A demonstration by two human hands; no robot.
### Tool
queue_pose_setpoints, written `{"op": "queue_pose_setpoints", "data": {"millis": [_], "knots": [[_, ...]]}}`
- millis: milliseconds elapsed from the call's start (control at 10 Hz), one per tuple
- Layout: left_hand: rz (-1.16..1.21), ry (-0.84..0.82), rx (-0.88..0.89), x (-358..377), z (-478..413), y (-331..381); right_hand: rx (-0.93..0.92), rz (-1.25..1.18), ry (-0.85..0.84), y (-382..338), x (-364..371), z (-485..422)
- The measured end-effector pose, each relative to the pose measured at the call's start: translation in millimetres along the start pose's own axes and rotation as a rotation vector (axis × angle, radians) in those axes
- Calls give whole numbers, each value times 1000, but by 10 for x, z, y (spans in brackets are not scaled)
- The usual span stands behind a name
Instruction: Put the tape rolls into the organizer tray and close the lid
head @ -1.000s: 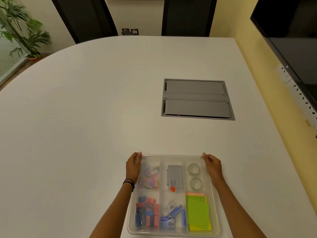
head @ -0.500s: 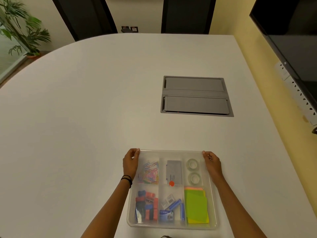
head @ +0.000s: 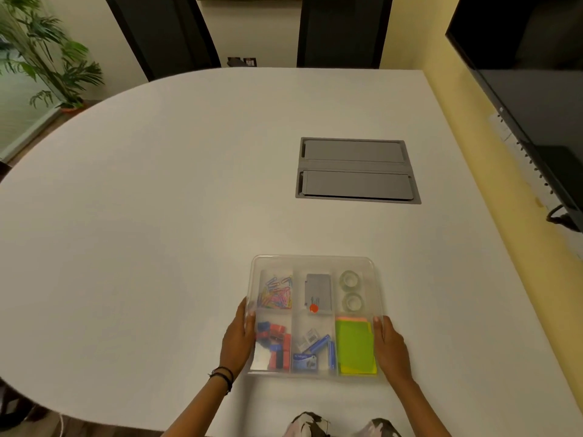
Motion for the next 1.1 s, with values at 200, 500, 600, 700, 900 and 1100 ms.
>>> {"op": "queue_pose_setpoints", "data": {"millis": [200,500,600,700,900,1100], "knots": [[-146,96,-83,27,94,-118,-22,33,116,-86,-23,119],[-239,90,-82,35,-33,-88,12,47,122,-94,-24,154],[-247,85,-80,14,-28,-53,47,41,107,-93,-22,161],[-259,77,-53,-16,-22,-5,74,55,122,-68,-28,175],[-260,-34,29,-73,-145,-13,-9,107,250,-236,-77,145],[-401,-95,74,-210,-336,123,-188,110,234,-718,-73,-45]]}}
Point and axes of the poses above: each hand's wrist, its own z-axis away from the middle knuckle, its own x-axis out of the palm, y = z × x, the point moved 7 cm from there along -z, towards the middle knuckle, and after that the axes turned 10 degrees about -y, right-handed, at the moved point
